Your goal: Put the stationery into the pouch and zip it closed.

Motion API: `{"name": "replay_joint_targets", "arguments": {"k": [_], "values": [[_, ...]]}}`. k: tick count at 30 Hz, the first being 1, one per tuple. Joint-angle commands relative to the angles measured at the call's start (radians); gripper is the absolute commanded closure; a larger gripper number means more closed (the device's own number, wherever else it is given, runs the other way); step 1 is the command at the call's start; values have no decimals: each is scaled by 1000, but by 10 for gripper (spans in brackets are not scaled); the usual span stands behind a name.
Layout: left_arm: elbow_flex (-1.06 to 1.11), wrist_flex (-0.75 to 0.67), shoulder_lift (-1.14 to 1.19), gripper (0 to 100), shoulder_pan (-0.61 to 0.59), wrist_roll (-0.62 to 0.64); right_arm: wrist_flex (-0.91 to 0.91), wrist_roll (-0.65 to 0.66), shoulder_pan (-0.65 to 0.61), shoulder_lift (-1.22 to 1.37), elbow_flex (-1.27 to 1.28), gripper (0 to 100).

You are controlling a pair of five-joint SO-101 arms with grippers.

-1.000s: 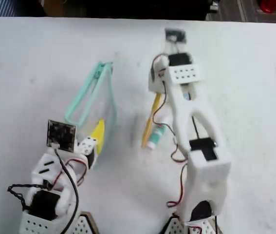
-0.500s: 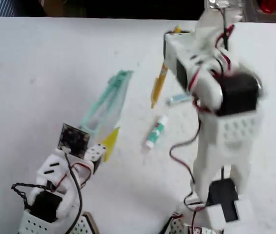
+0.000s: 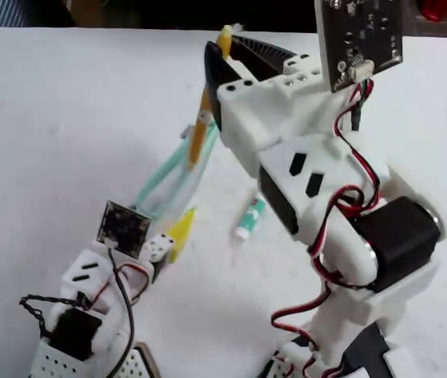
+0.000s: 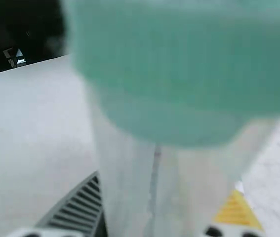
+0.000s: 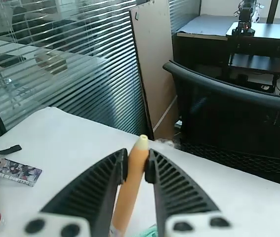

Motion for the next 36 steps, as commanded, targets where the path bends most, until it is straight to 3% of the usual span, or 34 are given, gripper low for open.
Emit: {"name": "replay_joint_targets", "arguments": {"k": [1,13,22,32,36], "values": [[-17,2,-1,771,21,-8,-36,8,-15,10,-26,982],[-17,2,-1,771,22,-8,-59,8,-27,117,-20,982],[-17,2,-1,771,13,-3,134,15,-160,102,-20,982],[-17,5,-1,771,12,-2,226,18,-102,91,43,982],[-17,2,-1,771,-8,-2,226,106,-107,97,178,982]]}}
